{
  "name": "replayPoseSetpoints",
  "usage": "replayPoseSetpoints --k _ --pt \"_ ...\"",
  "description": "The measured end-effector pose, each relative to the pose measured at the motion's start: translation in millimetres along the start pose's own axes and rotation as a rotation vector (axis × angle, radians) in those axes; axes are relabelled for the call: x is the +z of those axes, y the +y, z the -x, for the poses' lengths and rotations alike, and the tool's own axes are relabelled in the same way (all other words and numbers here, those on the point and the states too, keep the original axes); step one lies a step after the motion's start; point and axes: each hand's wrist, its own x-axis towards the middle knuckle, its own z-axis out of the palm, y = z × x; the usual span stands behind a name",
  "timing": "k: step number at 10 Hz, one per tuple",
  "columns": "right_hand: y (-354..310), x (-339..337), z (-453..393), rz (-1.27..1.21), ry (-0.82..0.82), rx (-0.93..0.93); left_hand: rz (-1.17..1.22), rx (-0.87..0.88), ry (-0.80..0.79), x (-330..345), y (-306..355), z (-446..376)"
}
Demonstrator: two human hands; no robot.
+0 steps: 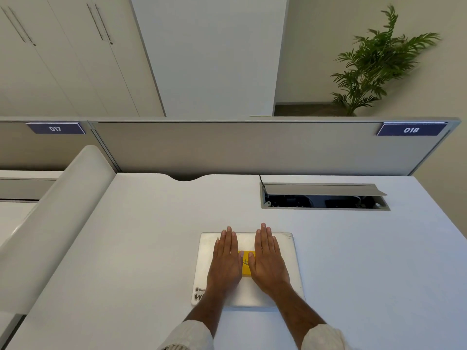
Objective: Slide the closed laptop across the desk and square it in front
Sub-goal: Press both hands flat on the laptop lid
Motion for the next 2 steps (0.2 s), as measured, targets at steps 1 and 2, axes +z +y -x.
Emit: replayPoseSetpoints --k 1,2 --pt "-0.2 -1.1 0.1 0.02 0.032 -0.002 0.023 -0.008 0.002 0.7 1.3 -1.0" --pt "-0.3 0.4 1.1 0.002 0.046 -0.005 0.037 -0.018 0.007 -1.2 3.4 -0.3"
